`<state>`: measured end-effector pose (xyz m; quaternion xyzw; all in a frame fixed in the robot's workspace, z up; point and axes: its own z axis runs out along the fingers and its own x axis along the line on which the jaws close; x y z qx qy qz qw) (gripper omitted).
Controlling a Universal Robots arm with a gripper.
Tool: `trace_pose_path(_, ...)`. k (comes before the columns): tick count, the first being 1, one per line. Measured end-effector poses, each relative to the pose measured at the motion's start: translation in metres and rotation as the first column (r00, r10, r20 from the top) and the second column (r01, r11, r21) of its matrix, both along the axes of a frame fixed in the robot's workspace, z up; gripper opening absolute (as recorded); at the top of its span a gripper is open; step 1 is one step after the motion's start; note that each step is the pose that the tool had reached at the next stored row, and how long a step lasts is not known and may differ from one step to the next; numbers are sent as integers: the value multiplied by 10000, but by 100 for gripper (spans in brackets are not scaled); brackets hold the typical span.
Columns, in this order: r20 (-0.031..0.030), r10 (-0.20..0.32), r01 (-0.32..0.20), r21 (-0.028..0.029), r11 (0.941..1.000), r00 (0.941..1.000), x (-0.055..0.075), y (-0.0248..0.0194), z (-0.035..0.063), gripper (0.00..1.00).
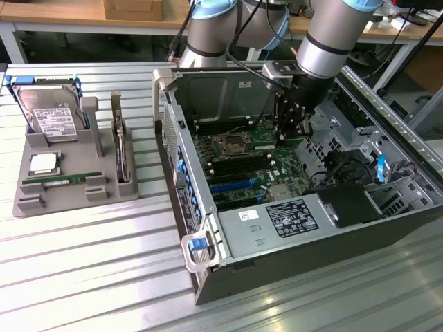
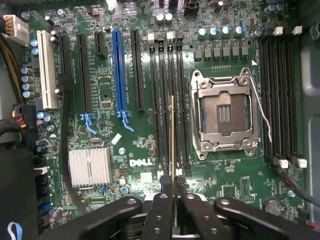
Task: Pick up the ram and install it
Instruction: 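Insert the ram into the slot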
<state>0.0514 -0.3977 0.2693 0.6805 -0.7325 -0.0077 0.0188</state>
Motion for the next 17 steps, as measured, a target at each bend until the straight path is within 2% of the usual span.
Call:
trace_pose_path(11, 0, 0, 0, -1, 10000, 10000, -145, 0, -85, 13)
trace_pose_path(14, 0, 0, 0, 0, 10000, 10000, -244, -4, -96, 13)
trace_pose_path(17, 0, 1, -1, 1, 10000, 10000, -351, -38, -112, 13)
